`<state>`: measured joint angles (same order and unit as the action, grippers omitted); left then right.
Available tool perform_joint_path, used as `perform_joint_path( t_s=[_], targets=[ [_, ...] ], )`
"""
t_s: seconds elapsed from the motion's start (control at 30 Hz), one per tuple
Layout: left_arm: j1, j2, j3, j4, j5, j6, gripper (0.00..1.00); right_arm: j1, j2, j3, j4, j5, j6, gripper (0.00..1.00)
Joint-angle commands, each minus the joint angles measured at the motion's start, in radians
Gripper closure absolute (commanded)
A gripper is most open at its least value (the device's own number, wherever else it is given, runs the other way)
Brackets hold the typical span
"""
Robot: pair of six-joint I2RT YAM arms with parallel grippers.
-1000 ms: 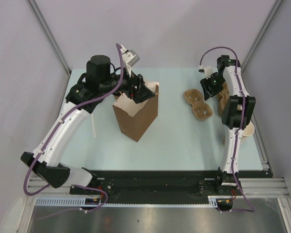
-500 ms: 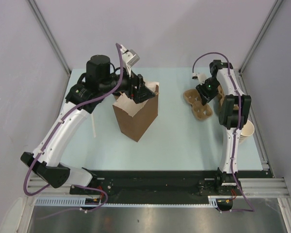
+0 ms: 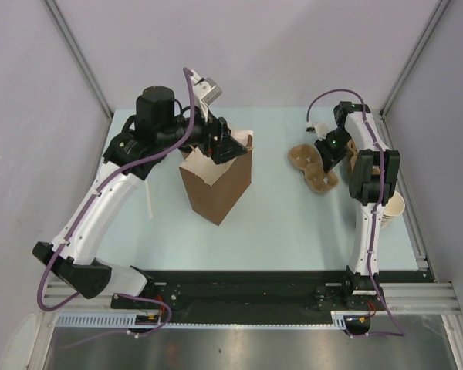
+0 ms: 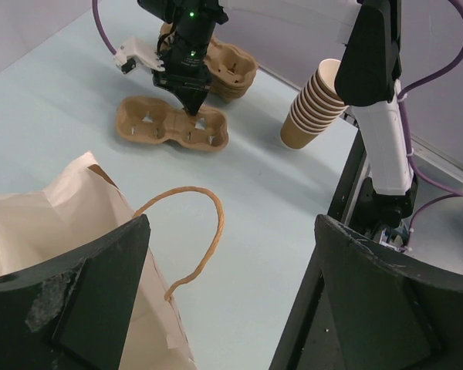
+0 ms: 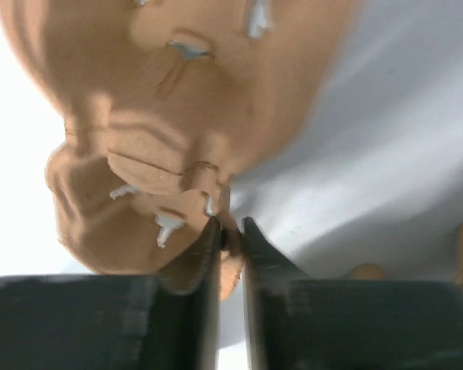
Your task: Pack the takeout coffee
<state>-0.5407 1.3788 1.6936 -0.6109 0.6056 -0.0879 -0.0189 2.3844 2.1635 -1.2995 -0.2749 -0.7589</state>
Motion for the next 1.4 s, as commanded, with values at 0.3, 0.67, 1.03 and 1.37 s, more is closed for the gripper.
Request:
perform_joint_path(
  t_s=[0.3,0.67,1.03,1.37],
  targets=[
    [0.024,-0.021,0.225,-0.006,-0.119,0.086,0.07,-0.019,-0.432,0.007,-0.087,-0.207,0.098,1.0],
    [0.027,0.051,0.428,0.072,-0.173,0.047,0.13,0.059,-0.908,-0.116,0.106,-0.239,0.366,1.0],
    [-0.116,0.089,0.435,0.102,-0.167,0.123,0.28,0.18,-1.183,-0.295,0.266,-0.228,0.509,1.0],
    [-0.246,0.189,0.526,-0.042,-0.273,0.269,0.28,0.322,-1.254,-0.355,0.25,-0.095,0.409,1.0]
  ],
)
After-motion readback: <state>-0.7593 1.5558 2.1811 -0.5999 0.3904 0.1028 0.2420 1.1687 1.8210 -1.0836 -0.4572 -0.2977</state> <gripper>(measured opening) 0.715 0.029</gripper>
